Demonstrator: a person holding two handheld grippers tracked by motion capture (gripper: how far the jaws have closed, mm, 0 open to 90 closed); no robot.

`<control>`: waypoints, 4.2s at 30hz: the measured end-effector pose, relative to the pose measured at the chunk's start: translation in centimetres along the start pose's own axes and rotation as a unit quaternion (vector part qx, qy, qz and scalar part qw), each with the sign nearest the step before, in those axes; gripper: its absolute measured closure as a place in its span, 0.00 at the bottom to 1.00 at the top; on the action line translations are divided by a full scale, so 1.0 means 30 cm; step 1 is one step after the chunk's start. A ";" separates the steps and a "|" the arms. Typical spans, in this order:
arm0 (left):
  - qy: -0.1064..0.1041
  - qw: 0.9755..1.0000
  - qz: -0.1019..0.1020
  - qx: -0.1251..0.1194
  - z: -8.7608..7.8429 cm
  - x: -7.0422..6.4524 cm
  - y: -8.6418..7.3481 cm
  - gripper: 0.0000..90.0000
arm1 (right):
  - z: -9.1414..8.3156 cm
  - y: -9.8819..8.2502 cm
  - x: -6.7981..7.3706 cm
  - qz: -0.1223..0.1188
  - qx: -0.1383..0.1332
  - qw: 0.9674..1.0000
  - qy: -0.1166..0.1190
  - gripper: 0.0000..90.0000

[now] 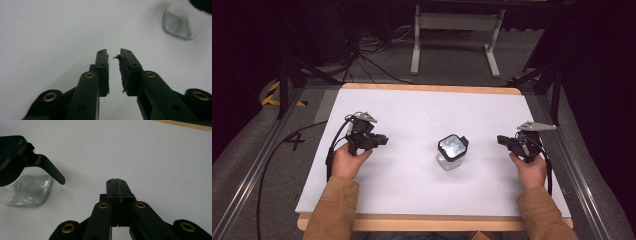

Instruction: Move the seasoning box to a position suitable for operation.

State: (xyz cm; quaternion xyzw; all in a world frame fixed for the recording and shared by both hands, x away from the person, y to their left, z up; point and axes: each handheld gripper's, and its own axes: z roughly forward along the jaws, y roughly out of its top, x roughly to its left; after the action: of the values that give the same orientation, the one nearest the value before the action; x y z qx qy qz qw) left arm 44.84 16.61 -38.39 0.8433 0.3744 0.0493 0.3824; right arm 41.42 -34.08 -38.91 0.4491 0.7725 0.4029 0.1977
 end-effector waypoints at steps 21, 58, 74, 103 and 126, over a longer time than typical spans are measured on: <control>-0.058 0.997 0.050 0.014 0.132 -0.116 0.168 0.98 | -0.121 -0.065 0.020 0.002 -0.001 1.000 0.014 0.99; -0.101 0.990 0.079 0.061 0.392 -0.276 0.270 0.99 | -0.124 -0.098 0.054 -0.020 0.013 0.999 0.033 0.99; -0.122 0.984 0.090 0.096 0.366 -0.306 0.245 1.00 | -0.105 -0.079 0.069 -0.034 0.011 0.998 0.046 0.99; -0.137 0.970 0.123 0.161 0.341 -0.418 0.193 0.99 | -0.057 -0.031 0.104 -0.056 0.008 0.996 0.069 0.99; -0.118 0.967 0.106 0.199 0.347 -0.383 0.178 0.95 | -0.057 -0.032 0.101 -0.057 0.008 0.996 0.071 0.99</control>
State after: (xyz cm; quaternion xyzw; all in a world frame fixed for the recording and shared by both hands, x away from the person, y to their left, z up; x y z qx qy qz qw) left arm 43.65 0.31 -39.73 0.9370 0.2373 -0.0859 0.2414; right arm 38.19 -32.50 -38.48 0.3760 0.8120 0.4162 0.1613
